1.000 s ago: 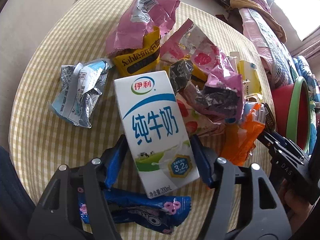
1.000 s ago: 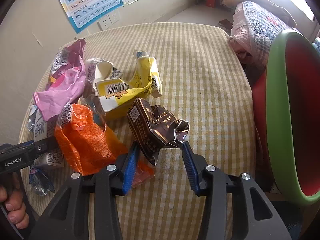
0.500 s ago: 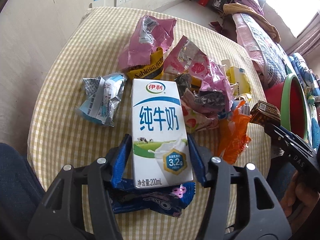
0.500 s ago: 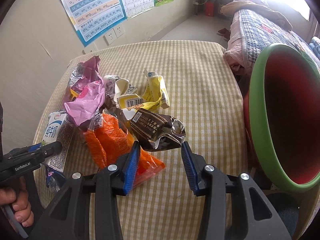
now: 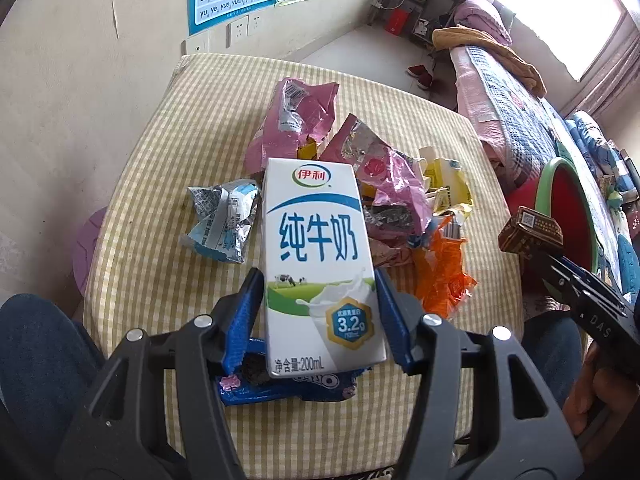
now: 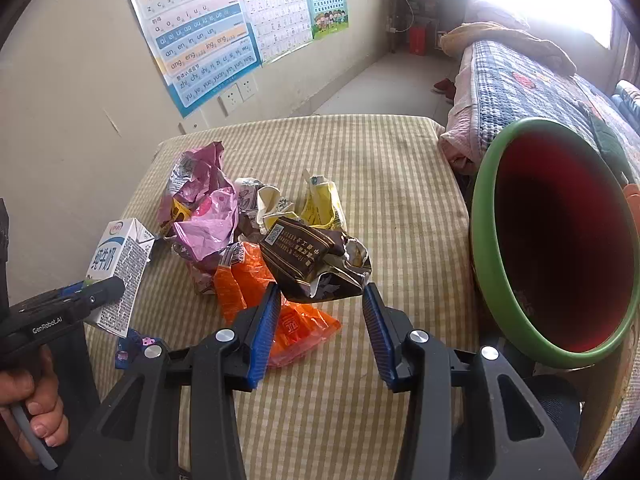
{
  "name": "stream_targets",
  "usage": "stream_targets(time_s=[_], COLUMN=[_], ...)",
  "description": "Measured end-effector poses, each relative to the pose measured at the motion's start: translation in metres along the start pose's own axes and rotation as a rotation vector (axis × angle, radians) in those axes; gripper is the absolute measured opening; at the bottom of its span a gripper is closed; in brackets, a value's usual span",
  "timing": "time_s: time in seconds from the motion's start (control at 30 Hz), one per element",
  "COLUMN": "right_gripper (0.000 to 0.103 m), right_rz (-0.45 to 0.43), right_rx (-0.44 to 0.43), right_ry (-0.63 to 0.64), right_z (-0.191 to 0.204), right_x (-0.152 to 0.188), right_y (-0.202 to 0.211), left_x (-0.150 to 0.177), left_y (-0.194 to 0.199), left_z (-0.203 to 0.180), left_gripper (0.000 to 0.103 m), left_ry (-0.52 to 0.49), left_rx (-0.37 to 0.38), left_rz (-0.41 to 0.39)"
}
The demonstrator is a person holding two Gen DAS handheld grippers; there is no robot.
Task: Collect trash
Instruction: 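Carry both items over the red bin and open both tools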
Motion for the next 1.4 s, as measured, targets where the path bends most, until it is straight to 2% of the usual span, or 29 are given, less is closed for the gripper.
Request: stream_targets(time_s=[0.23, 0.47, 0.97, 1.27, 1.33, 1.4], right_gripper=[0.042, 0.042, 0.042, 0.041, 0.034, 0.034], right_rz=[-0.033, -0.072, -0.164, -0.198, -0.2, -0.199], right_rx=[0.003, 0.014, 0.111, 0.155, 0.16, 0.164], right_ry=[-0.012, -0.055, -0.211, -0.287, -0.3, -0.309], right_z=[-0.004, -0.03, -0.144, -0.199, -0.208, -0.216], right_x=[-0.004, -0.011, -0.04, -0.051, -0.053, -0.054], right_y=[0.014, 0.029, 0.065, 0.077, 0.077, 0.076], left_x=[-0.011, -0.027, -0.063, -0.086, -0.092, -0.097], left_y=[0.012, 0.013, -0.004, -0.013, -0.015, -0.018], left_z=[-0.026, -0.069, -0.204, -0.278, -0.291, -0.304], left_gripper=[0.054, 0.054, 0.054, 0.054, 0.054, 0.054], left_ry=[-0.07, -0.152, -0.353, -0.466, -0.483, -0.497], left_rx=[0.014, 0.042, 0.189, 0.279, 0.294, 0.306], left_rz=[-0.031, -0.046, -0.061, -0.082, -0.085, -0.087])
Point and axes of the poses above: each gripper's, at about its wrist camera, not at the fingertips, and y roughly against the way its jaws point, z to its left, x to its underside, the point moved 10 cm from there along -y, roughly the way its jaws point, and after that the axes turned 11 degrees about -y, right-handed, at the moved point
